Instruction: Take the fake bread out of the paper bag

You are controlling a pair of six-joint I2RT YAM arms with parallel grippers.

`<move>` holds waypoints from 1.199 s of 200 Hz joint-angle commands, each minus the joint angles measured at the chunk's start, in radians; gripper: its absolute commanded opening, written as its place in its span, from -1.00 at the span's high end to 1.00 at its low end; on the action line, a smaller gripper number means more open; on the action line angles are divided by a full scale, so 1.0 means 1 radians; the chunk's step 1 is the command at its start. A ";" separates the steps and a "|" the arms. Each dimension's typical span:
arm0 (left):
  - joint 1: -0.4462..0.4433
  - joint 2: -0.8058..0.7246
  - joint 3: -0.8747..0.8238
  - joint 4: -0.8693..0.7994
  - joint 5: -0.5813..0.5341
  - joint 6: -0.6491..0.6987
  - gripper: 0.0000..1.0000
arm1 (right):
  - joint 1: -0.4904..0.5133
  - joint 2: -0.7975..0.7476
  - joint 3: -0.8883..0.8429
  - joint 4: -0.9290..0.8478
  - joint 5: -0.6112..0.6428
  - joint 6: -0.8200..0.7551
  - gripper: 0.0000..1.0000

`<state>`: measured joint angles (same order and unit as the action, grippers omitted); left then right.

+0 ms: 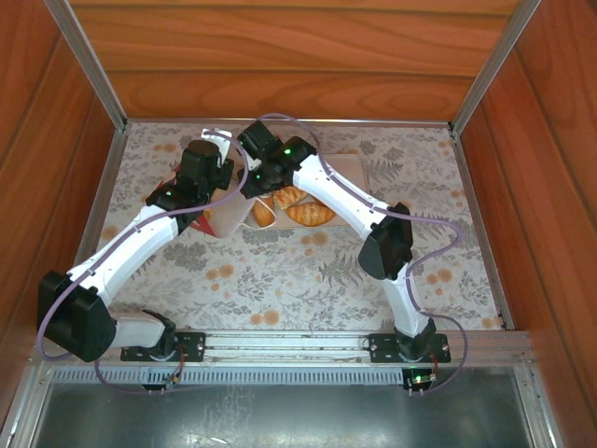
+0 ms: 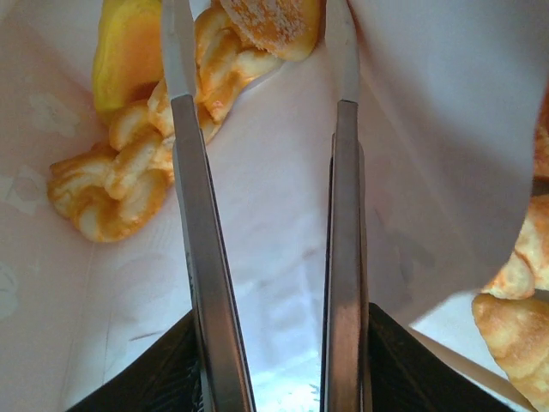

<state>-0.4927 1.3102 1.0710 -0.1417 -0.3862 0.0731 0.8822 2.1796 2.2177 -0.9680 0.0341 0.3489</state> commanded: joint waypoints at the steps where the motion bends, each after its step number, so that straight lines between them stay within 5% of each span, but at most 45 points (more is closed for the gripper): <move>1: -0.001 -0.020 0.037 0.005 0.031 -0.016 1.00 | 0.008 0.023 0.045 0.004 0.004 -0.014 0.06; 240: -0.001 -0.026 0.020 0.011 0.070 -0.036 1.00 | 0.007 0.183 0.173 -0.064 0.020 0.004 -0.01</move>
<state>-0.4873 1.3094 1.0725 -0.1509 -0.3523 0.0265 0.8825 2.3188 2.3642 -1.0325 0.0456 0.3489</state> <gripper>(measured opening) 0.047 0.508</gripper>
